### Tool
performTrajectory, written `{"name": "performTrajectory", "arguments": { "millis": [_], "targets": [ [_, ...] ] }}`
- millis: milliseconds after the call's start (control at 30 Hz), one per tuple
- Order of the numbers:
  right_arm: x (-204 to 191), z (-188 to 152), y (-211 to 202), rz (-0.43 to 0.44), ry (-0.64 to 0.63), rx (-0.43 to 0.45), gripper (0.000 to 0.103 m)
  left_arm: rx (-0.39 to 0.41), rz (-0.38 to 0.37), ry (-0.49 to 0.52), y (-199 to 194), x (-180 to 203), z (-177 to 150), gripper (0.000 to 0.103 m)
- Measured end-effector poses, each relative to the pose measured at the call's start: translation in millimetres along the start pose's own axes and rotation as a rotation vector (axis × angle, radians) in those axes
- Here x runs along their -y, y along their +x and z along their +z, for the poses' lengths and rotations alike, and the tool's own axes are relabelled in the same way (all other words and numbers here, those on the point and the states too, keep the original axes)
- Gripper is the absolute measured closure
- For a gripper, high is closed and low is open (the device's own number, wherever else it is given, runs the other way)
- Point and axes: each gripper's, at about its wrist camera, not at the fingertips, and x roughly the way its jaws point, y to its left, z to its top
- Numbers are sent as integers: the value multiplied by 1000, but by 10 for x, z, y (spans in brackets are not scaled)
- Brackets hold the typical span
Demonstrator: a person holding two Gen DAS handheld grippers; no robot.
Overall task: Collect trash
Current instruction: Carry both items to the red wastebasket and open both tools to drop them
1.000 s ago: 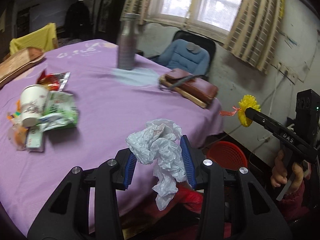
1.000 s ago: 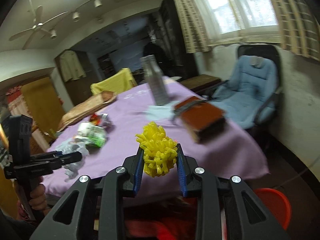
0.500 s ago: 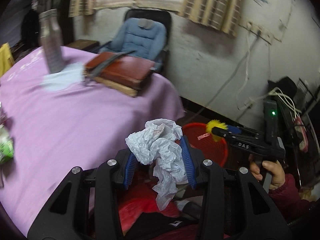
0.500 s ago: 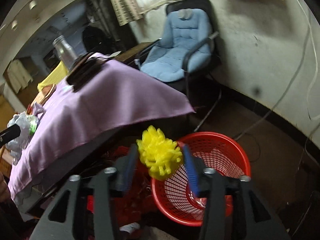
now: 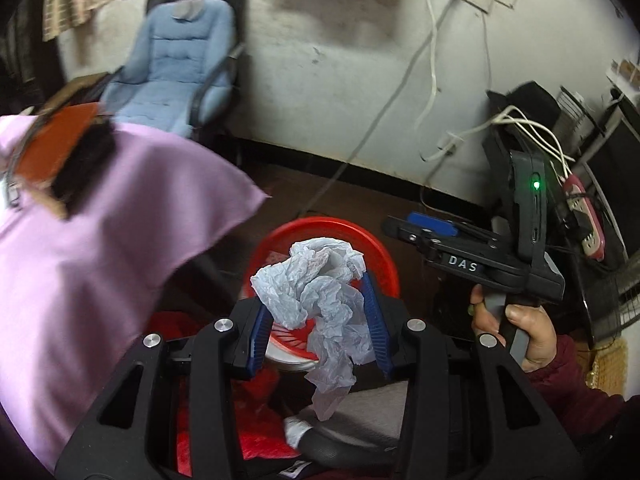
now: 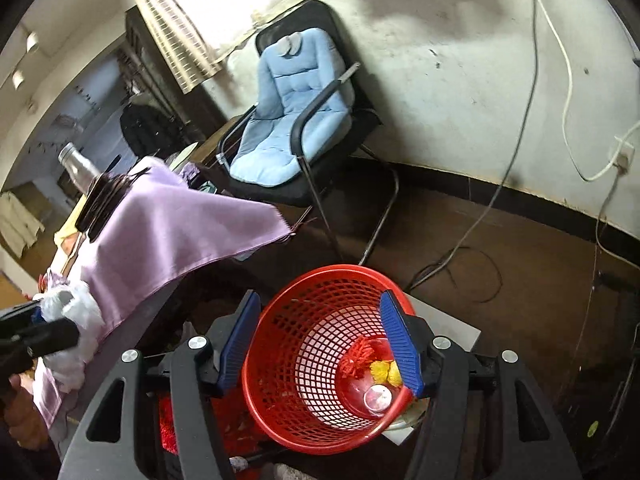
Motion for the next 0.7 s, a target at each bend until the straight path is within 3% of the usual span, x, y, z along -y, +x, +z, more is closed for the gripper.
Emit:
{"name": "performTrajectory", "arguments": {
  "millis": [33,100,200,400,700],
  "targets": [
    [33,0,-14,-2,3,3,42,-12,-17,2,67,28,38,55],
    [88,-5,-23,-6,11,8,42,-13,-21,-2,111,61,77,35],
    [124,-15,-13,-7,22,7,42,11,2,2,102,79,113,24],
    [227,-102,151,-40,30,-42,41,56,56,-32,-83,-104,88,17],
    [467,-320,635,-110,84,-175,41,97,106,-78,-358,-323,-39,17]
  ]
}}
